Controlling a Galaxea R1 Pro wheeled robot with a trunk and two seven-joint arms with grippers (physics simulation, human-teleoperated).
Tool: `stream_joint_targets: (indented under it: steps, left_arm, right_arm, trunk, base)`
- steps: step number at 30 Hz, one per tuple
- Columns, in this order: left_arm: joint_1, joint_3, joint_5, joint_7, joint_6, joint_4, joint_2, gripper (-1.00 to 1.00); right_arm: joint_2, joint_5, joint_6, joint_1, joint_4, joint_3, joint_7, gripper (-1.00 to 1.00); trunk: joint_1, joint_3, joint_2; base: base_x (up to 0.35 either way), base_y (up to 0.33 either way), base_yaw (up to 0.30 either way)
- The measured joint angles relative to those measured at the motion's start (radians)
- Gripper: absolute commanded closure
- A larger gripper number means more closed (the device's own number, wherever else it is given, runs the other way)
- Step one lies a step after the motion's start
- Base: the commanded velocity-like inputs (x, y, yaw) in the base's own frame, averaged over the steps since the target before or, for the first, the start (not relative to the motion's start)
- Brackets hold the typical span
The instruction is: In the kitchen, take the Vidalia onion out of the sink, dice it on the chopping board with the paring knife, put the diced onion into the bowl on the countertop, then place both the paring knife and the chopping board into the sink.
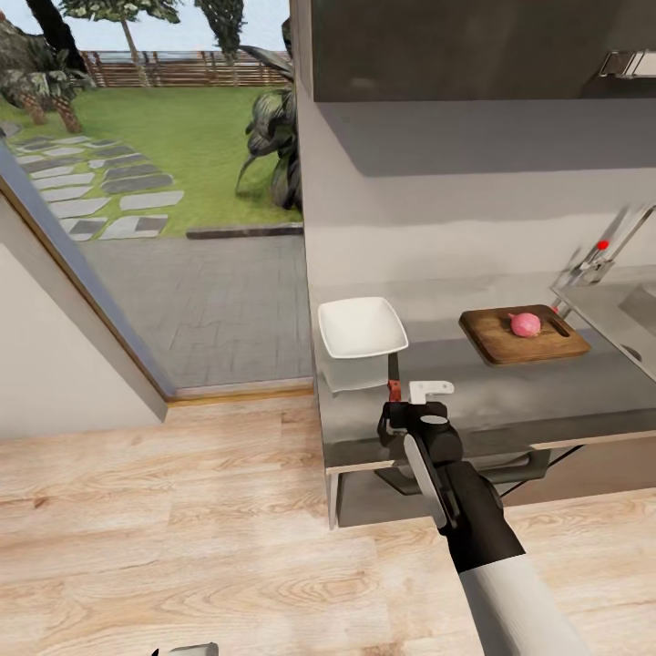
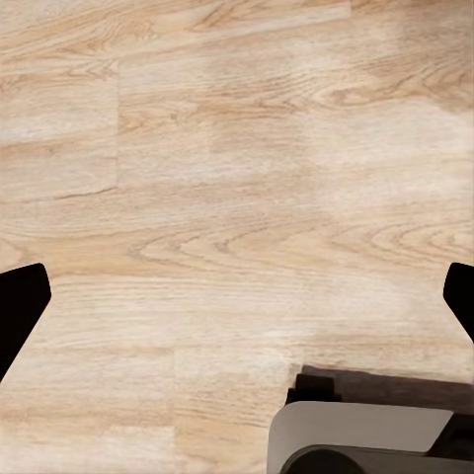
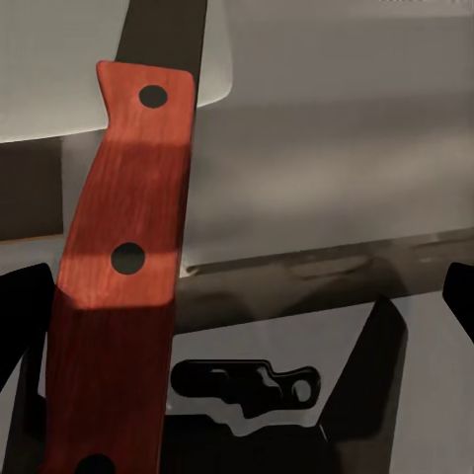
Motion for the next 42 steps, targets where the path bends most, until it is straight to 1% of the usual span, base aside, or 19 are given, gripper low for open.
stream_joint_targets:
  steps: [8, 9, 11, 42]
  left_arm:
    - [0.0, 0.0, 0.0, 0.0, 0.0, 0.0, 0.0, -1.0]
    - [0.0, 0.0, 0.0, 0.0, 0.0, 0.0, 0.0, -1.0]
    - [0.0, 0.0, 0.0, 0.0, 0.0, 0.0, 0.0, -1.0]
    - [0.0, 0.0, 0.0, 0.0, 0.0, -0.001, 0.0, -1.0]
  right_arm:
    - [0.0, 0.001, 0.0, 0.0, 0.0, 0.001, -0.001, -1.0]
    - [0.0, 0.001, 0.0, 0.0, 0.0, 0.001, -0.001, 1.0]
    - [0.0, -0.004, -0.003, 0.0, 0.001, 0.001, 0.0, 1.0]
    - [0.0, -0.006, -0.002, 0.0, 0.001, 0.0, -0.001, 1.0]
  trunk:
    - [0.0, 0.0, 0.0]
    - [0.0, 0.0, 0.0]
    - [0.0, 0.0, 0.0]
    - [0.0, 0.0, 0.0]
  base:
    - [0.0, 0.0, 0.0]
    - [0.0, 0.0, 0.0]
    - [0.0, 0.0, 0.0]
    - [0.0, 0.0, 0.0]
